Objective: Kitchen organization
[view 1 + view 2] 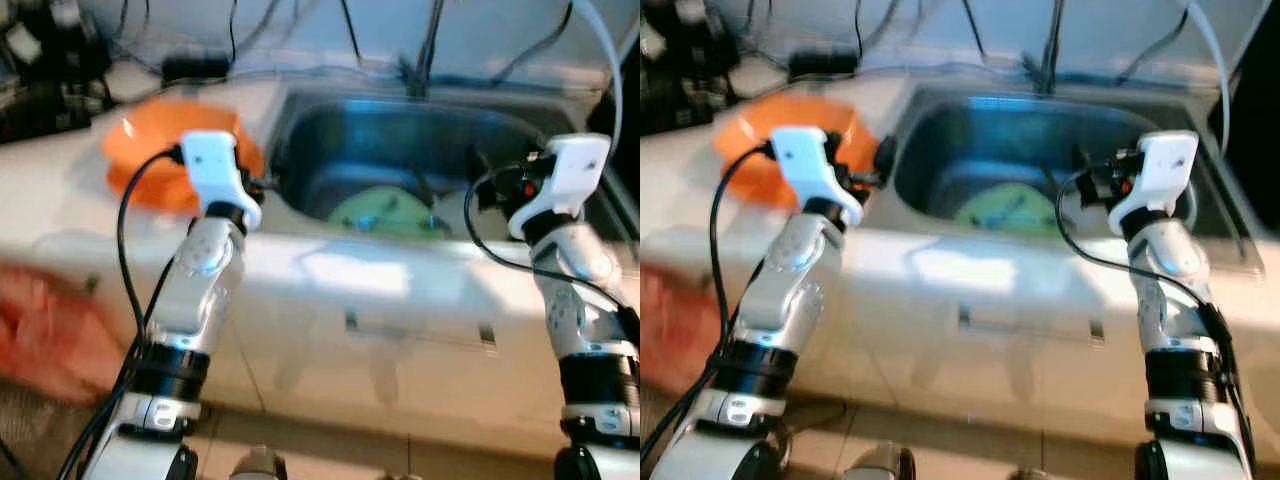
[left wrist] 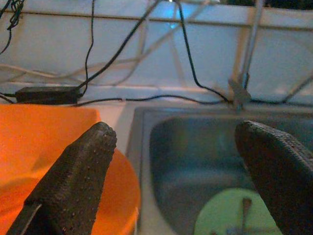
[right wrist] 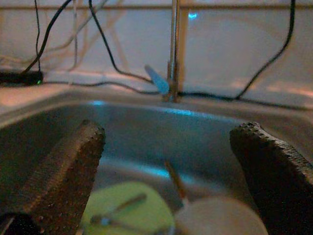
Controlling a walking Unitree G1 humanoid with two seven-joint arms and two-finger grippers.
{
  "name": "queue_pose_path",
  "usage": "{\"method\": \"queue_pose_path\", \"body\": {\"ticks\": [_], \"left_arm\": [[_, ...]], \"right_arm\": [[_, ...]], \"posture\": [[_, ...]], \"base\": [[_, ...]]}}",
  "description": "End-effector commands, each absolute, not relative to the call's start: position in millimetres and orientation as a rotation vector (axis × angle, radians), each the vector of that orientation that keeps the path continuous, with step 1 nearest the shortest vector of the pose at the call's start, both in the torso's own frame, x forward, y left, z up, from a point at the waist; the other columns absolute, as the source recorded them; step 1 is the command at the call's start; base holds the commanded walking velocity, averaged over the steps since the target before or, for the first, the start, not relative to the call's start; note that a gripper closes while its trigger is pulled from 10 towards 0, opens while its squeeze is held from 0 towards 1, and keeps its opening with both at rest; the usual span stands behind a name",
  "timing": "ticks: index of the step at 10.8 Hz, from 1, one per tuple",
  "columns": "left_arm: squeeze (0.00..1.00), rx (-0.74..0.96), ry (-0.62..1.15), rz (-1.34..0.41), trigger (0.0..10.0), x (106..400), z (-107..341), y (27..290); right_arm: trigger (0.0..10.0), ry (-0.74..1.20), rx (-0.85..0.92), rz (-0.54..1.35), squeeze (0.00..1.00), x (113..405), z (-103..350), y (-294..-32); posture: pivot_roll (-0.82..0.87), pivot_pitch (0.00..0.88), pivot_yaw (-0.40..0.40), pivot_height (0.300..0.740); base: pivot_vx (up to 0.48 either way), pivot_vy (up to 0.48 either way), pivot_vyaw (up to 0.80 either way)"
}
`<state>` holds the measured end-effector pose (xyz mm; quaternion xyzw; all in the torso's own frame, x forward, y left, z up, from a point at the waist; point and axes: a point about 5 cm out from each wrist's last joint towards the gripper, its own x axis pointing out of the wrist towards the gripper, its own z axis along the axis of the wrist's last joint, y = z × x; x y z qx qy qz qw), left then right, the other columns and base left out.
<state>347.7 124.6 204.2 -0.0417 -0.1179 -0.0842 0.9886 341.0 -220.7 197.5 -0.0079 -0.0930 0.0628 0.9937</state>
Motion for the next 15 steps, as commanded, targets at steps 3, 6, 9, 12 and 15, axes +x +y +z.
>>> {"method": "queue_pose_path", "body": {"ticks": [3,6,9,12,15], "left_arm": [[0.0,0.378,-0.53,-0.269,10.0,320.6,237.5,98.3],[0.0,0.314,-0.489,-0.282,10.0,323.5,236.7,98.9],[0.0,0.273,-0.468,-0.307,10.0,324.8,232.2,94.2],[0.0,0.251,-0.365,-0.236,10.0,329.8,208.5,106.1],[0.0,0.244,-0.25,-0.118,10.0,335.1,178.9,131.2]], "right_arm": [[10.0,-0.184,0.001,0.114,1.0,333.2,198.3,-221.4],[10.0,-0.161,0.013,0.096,1.0,326.7,189.4,-226.9],[10.0,-0.108,0.017,0.037,0.96,306.7,169.5,-240.4],[10.0,-0.077,0.025,0.071,0.89,306.6,159.5,-229.6],[10.0,-0.003,0.038,0.086,0.81,302.4,138.3,-233.0]], "posture": [[0.09,0.015,0.042,0.74],[0.08,0.019,0.045,0.74],[0.05,0.02,0.059,0.74],[0.06,0.017,0.044,0.74],[0.06,0.017,0.034,0.74]], "base": [[-0.207,-0.21,0.0],[0.0,0.0,0.0],[0.1,0.0,0.0],[0.0,0.0,0.0],[0.0,0.0,0.0]]}}
